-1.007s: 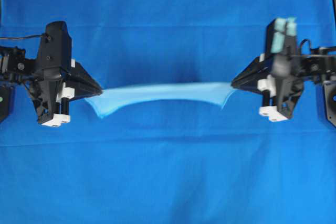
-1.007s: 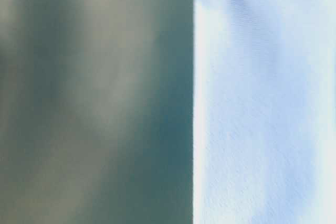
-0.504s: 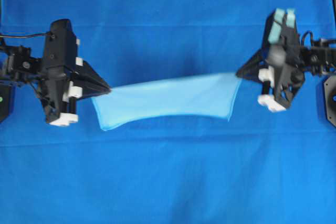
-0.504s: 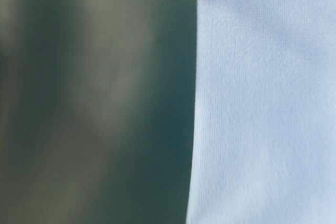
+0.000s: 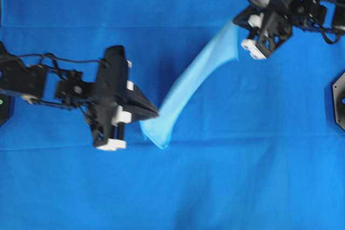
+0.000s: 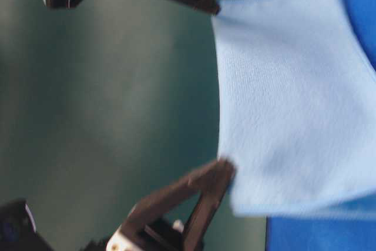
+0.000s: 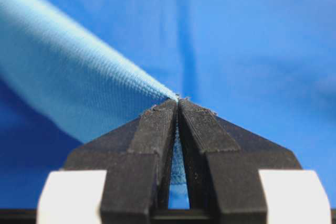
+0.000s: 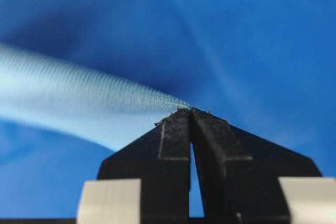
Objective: Fold the light blue towel.
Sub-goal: 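Swing the towel vertical, left gripper moving right, right gripper moving far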
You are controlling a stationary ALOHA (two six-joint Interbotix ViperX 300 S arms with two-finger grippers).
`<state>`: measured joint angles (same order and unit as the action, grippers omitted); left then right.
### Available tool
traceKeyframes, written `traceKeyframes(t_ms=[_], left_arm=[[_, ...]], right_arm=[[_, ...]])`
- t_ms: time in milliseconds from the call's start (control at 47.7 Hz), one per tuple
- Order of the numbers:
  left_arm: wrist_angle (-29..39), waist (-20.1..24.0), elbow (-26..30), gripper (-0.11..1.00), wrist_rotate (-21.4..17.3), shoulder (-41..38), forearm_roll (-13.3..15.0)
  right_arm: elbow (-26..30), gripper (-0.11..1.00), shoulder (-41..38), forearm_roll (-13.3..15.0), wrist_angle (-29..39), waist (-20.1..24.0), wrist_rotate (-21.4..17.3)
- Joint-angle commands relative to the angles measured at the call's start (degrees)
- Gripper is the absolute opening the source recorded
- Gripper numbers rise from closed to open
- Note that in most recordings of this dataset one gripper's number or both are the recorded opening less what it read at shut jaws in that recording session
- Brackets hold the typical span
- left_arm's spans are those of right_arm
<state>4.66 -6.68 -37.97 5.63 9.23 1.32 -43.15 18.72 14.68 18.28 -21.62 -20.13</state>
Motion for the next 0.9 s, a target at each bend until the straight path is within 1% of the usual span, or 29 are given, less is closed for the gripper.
traceKeyframes(t_ms=[0,126,273,462,692,881], left_arm=[[-2.46,-1.32,3.52,0.02,0.09,-1.93,0.0],[-4.83,-2.46,7.56,0.02,0.09,-5.98,0.0],[-5.63,-2.81,12.92,0.02,0.09,-10.99,0.0],[-5.36,-2.81,18.02,0.02,0.0,-15.38,0.0],[-5.63,-2.72,18.81,0.02,-0.26,-15.82,0.0],[-8.53,-2.72,21.09,0.02,-0.53,-18.28,-0.09]], right_arm=[[3.25,0.02,-1.41,0.79,-1.41,-1.58,0.18],[6.24,0.02,-4.39,2.72,-1.58,-3.52,0.35],[8.7,0.02,-6.59,4.66,-1.76,-4.13,0.35],[11.07,0.02,-8.53,5.63,-1.41,-4.22,0.35],[10.37,0.02,-7.82,6.42,-0.44,-5.8,0.35],[7.21,0.02,-4.83,6.94,0.26,-8.53,0.35]])
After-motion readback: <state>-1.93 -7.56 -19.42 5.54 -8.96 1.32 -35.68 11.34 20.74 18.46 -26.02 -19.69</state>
